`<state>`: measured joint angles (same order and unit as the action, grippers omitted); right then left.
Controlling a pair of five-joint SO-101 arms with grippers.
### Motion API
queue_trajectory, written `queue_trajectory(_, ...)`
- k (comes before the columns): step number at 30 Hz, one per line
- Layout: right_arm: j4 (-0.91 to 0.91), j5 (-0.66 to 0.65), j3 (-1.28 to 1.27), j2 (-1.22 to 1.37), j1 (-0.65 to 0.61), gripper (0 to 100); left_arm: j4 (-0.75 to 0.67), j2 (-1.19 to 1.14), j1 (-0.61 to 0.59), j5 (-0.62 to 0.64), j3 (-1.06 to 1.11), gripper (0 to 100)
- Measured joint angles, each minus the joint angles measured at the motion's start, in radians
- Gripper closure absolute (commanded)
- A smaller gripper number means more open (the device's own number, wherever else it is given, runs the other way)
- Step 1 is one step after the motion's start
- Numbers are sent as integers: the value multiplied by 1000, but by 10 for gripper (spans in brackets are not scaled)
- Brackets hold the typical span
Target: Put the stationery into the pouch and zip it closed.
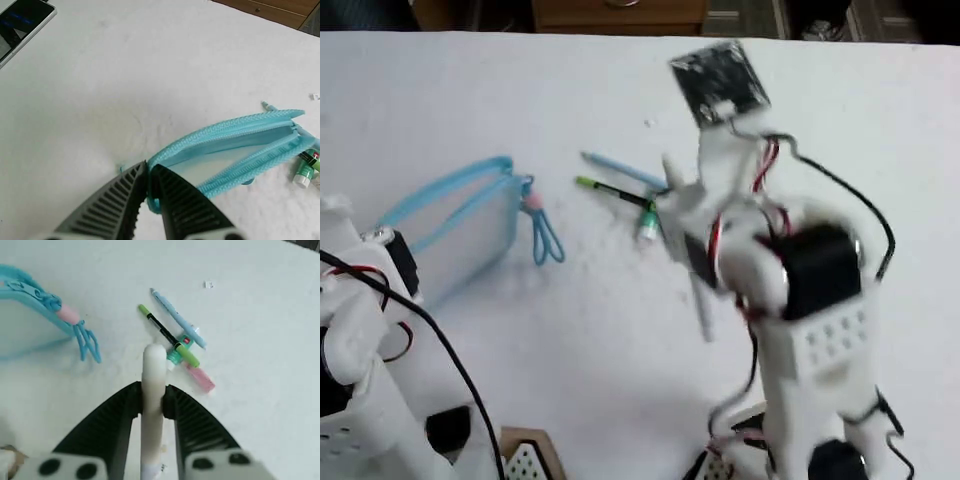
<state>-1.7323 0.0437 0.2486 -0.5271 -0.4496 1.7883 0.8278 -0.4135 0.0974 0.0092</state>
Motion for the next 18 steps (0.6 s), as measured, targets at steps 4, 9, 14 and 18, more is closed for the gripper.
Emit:
queue_trajectory(4, 103, 141, -69, -129, -83, 981, 0, 0, 0, 0, 0, 976)
queue_trajectory(9, 345, 203, -147, -265, -180, 981, 0, 0, 0, 0, 0, 976)
queue_trajectory(14, 698, 218, -295, -370, -178, 981, 0, 0, 0, 0, 0, 976)
queue_trajectory(18, 1045, 221, -454, -428, -187, 981, 0, 0, 0, 0, 0, 976)
